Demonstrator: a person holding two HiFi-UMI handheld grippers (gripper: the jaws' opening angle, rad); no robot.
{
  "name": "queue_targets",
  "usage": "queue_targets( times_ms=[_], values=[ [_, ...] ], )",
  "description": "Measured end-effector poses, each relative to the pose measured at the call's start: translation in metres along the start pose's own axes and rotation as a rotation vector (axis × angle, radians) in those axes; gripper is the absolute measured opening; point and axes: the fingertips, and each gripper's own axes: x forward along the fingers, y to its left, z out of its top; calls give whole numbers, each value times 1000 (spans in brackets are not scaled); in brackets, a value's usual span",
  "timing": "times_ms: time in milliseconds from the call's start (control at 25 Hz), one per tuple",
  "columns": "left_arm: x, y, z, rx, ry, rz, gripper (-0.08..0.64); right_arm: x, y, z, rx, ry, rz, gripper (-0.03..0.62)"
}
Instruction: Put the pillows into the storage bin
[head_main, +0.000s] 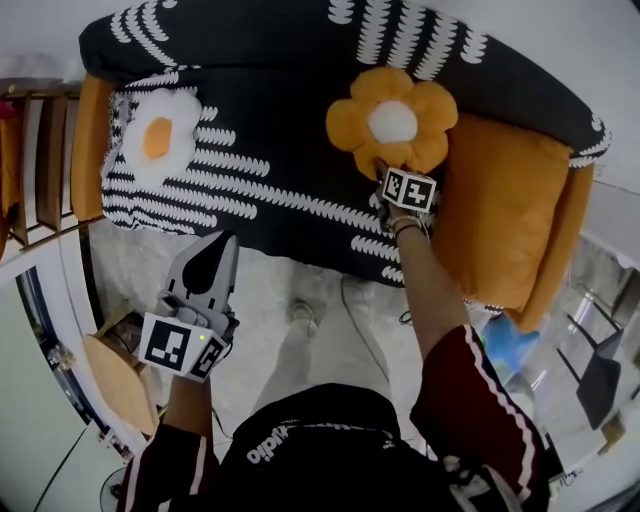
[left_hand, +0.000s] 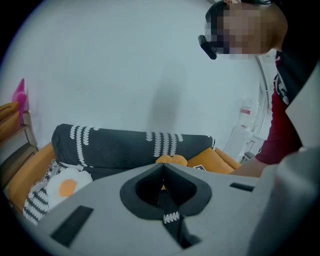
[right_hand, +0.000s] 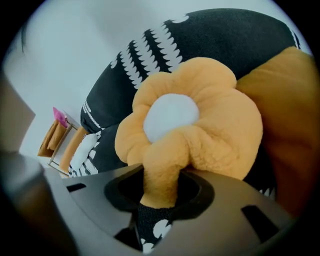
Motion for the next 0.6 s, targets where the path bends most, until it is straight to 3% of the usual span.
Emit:
queue_targets(
  times_ms=[200,400,600],
  values=[
    [-11,-5,7,-10,-33,-10,5,-24,9,9,-96,-20,-18,73],
    [-43,-7,23,3,-100,-8,5,-69,34,27,-205,-60,-19,60],
    [-90,-5,36,14,-169,16,5,-127,68,38,-254,-102,-7,55]
  ],
)
